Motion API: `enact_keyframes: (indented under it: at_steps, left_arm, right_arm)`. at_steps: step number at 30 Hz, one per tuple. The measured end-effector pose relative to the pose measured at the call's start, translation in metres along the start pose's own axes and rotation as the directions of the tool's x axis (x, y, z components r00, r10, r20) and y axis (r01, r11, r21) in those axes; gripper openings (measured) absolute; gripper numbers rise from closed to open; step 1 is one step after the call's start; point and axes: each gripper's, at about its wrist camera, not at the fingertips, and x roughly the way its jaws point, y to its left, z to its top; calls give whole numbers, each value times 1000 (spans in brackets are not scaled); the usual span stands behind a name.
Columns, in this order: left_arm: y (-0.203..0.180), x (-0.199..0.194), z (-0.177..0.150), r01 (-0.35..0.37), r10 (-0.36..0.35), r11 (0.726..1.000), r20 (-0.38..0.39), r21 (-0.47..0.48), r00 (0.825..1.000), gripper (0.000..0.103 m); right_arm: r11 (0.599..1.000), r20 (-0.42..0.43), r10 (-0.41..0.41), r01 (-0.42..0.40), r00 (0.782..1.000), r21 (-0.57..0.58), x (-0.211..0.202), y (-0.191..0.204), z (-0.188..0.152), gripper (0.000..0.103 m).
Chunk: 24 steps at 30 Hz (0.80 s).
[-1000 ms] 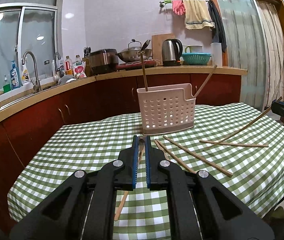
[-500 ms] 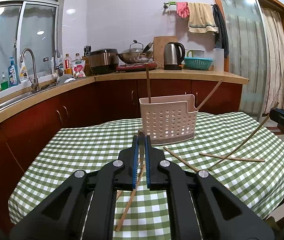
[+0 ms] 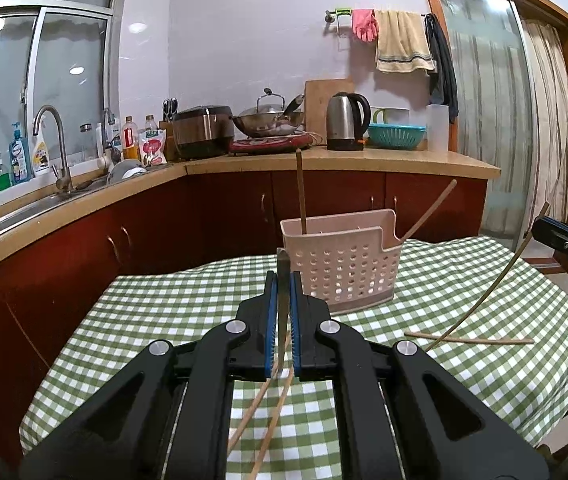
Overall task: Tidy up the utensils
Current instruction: 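Lift both held chopsticks and carry them toward the caddy, then lower both held chopsticks down into the caddy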
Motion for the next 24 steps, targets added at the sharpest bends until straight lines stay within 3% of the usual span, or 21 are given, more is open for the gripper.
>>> enact_keyframes:
  at_steps: [6, 12, 24]
  left_arm:
    - [7, -1, 17, 45, -45, 998, 10, -42, 999, 7]
    - [8, -8, 49, 85, -81, 995, 83, -53, 993, 7]
    - [-13, 3, 109, 141, -135, 990, 228, -6, 964, 7]
  right_arm:
    - [1000, 29, 13, -14, 1000, 14, -1, 0, 19, 6]
    - [1000, 89, 17, -17, 996, 6, -2, 0, 46, 6]
    - [1000, 194, 14, -8, 981, -27, 16, -5, 89, 6]
